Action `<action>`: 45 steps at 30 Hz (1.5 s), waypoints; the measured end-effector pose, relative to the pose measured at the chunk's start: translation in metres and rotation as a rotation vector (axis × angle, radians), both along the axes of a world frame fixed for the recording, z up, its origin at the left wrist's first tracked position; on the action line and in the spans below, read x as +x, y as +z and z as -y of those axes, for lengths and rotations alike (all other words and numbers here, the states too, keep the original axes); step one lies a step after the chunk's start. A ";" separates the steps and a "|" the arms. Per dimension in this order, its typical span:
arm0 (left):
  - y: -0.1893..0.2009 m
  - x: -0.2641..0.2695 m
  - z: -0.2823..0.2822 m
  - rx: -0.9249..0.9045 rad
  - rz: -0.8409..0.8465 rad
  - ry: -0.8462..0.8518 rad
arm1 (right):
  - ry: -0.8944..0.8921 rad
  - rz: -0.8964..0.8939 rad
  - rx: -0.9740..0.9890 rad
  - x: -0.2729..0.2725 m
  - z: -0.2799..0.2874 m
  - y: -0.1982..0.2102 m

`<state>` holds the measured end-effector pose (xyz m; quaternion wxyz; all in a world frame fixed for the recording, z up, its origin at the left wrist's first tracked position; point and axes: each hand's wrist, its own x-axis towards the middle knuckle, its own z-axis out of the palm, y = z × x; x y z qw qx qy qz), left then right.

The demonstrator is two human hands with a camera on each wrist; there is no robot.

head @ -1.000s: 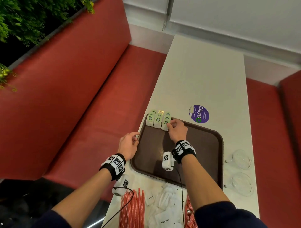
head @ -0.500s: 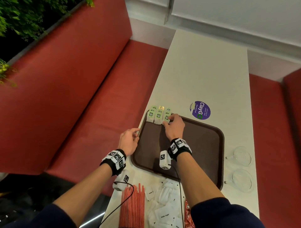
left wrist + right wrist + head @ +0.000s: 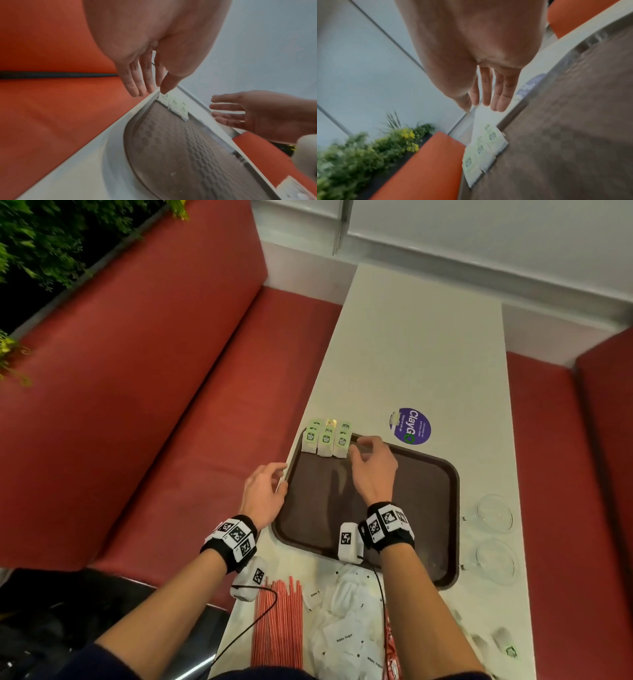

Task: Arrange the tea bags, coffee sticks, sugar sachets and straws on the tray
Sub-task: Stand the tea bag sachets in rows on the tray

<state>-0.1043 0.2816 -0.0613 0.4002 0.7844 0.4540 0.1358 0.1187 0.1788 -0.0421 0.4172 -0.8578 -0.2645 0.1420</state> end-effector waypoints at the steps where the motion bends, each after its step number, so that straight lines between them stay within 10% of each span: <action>1: 0.006 -0.002 0.003 0.014 0.033 -0.009 | -0.003 -0.008 0.037 -0.006 0.011 0.013; 8: 0.051 -0.016 0.065 -0.025 0.122 -0.354 | 0.017 -0.132 0.072 -0.057 0.134 0.075; 25: 0.045 0.033 0.227 0.212 -0.165 -1.180 | -0.336 -0.042 -0.397 -0.076 0.376 0.025; 33: 0.043 0.079 0.297 0.238 -0.206 -1.293 | -0.650 -0.364 -0.647 -0.094 0.448 -0.004; 45: 0.017 0.098 0.371 0.276 -0.304 -1.250 | -0.440 -0.321 -0.415 -0.088 0.435 0.001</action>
